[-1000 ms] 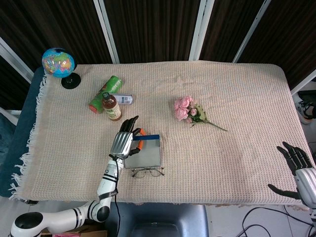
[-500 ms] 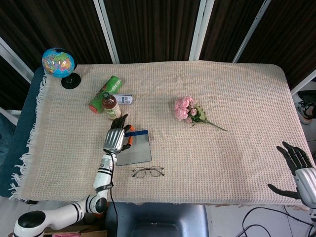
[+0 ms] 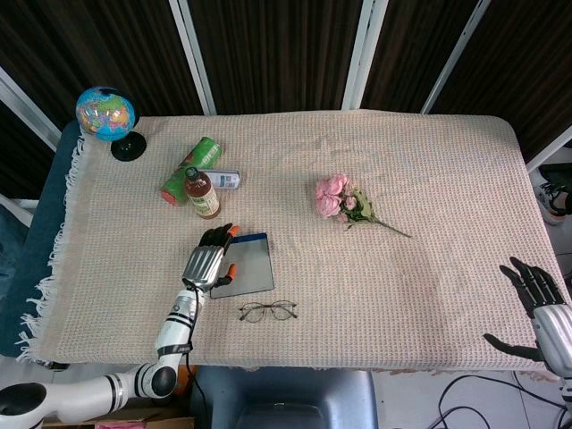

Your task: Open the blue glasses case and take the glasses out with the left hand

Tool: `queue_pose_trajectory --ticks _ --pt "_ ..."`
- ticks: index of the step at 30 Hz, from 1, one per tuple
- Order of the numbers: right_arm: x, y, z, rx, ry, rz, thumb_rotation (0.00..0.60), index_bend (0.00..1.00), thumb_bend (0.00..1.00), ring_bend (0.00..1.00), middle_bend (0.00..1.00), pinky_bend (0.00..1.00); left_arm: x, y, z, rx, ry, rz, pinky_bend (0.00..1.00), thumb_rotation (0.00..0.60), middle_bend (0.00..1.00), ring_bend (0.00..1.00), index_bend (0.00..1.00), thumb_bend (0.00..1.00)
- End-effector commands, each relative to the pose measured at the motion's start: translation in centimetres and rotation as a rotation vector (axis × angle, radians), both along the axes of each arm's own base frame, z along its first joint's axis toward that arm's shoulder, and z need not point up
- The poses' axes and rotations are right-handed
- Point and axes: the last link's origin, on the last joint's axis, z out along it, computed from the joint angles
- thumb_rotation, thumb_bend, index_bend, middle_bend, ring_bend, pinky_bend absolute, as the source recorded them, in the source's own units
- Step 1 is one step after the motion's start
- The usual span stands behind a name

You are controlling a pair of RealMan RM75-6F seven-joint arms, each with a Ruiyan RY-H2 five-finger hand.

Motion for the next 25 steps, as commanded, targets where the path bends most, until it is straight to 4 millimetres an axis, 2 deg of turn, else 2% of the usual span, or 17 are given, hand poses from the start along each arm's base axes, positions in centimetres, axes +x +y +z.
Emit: queue_pose_trajectory --ticks 1,4,7,10,12,14,18,25 --pt "0.0 0.0 -0.1 0.0 0.004 -0.003 0.6 0.0 0.02 0.0 0.0 0.0 -2.6 -5.8 4.8 0.003 0.096 -0.131 0.0 0.6 0.0 0.0 0.0 0.45" --pt "0.1 0.0 -0.4 0.005 0.018 -0.002 0.6 0.0 0.02 0.0 0.0 0.0 -4.8 -9.0 7.8 0.05 0.151 -0.173 0.0 0.6 0.0 0.0 0.0 0.44" --pt "0.3 -0.1 -0.9 0.013 0.038 0.0 0.6 0.0 0.02 0.0 0.0 0.0 -7.7 -12.5 10.8 0.098 0.278 -0.237 0.0 0.6 0.0 0.0 0.0 0.4" --pt "0.4 -0.2 -1.3 0.016 0.054 -0.007 0.6 0.0 0.02 0.0 0.0 0.0 -10.5 -15.8 12.7 0.157 0.291 -0.251 0.0 0.6 0.0 0.0 0.0 0.39" --pt "0.5 -0.2 -1.6 0.015 0.062 -0.007 0.6 0.0 0.02 0.0 0.0 0.0 -12.4 -17.0 13.3 0.165 0.281 -0.217 0.0 0.6 0.0 0.0 0.0 0.39" --pt "0.6 -0.4 -1.9 0.017 0.072 -0.011 0.6 0.0 0.02 0.0 0.0 0.0 -13.6 -17.5 13.9 0.156 0.271 -0.165 0.0 0.6 0.0 0.0 0.0 0.39" --pt "0.7 -0.7 -2.5 0.028 0.095 -0.027 0.6 0.0 0.02 0.0 0.0 0.0 -13.5 -17.0 14.9 0.182 0.239 -0.213 0.0 0.6 0.0 0.0 0.0 0.39" --pt "0.6 -0.7 -2.6 0.012 0.112 -0.045 0.6 0.0 0.02 0.0 0.0 0.0 -13.9 -16.8 15.4 0.188 0.224 -0.198 0.0 0.6 0.0 0.0 0.0 0.39"
